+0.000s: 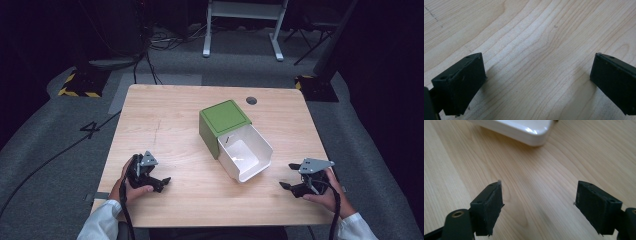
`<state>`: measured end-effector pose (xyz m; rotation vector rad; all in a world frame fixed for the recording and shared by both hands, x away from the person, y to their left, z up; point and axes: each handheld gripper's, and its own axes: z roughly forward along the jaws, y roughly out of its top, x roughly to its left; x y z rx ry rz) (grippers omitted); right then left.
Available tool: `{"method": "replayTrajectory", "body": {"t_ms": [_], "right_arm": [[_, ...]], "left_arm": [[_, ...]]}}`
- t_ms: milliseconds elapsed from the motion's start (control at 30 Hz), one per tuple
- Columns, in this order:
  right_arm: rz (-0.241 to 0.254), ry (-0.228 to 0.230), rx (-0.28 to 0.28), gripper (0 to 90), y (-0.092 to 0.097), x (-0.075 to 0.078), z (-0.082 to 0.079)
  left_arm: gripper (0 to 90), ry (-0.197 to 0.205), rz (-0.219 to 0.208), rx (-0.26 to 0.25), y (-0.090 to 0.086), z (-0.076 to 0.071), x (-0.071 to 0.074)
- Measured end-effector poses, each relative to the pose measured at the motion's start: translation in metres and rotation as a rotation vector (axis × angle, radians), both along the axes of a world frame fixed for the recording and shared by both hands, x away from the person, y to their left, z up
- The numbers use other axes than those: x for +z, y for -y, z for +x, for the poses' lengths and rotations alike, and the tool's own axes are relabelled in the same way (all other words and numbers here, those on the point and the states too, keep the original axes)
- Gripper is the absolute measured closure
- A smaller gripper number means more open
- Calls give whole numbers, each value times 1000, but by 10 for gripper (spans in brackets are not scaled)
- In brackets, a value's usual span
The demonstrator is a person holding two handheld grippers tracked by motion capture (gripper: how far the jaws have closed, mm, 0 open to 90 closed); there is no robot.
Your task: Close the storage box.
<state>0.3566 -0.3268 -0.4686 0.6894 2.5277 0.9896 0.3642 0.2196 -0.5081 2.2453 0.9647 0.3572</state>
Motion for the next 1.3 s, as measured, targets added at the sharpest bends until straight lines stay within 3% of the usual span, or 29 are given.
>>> {"method": "replayTrajectory", "body": {"t_ms": [33,100,233,433,800,867,1300], "right_arm": [[0,0,0,223,0,0,0],[14,-3,-56,223,16,-8,-4],[28,-12,-118,223,35,-18,-9],[94,-42,-214,218,63,-32,-17],[158,-57,-353,197,90,-38,-20],[135,-51,-365,198,92,-39,-21],[128,-47,-365,189,94,-39,-22]], "left_arm": [[3,0,0,0,0,0,0],[3,0,0,0,0,0,0],[2,0,0,0,0,0,0],[2,-1,0,1,0,0,0],[2,-1,-1,2,0,0,0],[2,-2,-1,1,0,0,0],[2,-2,0,2,0,0,0]]}}
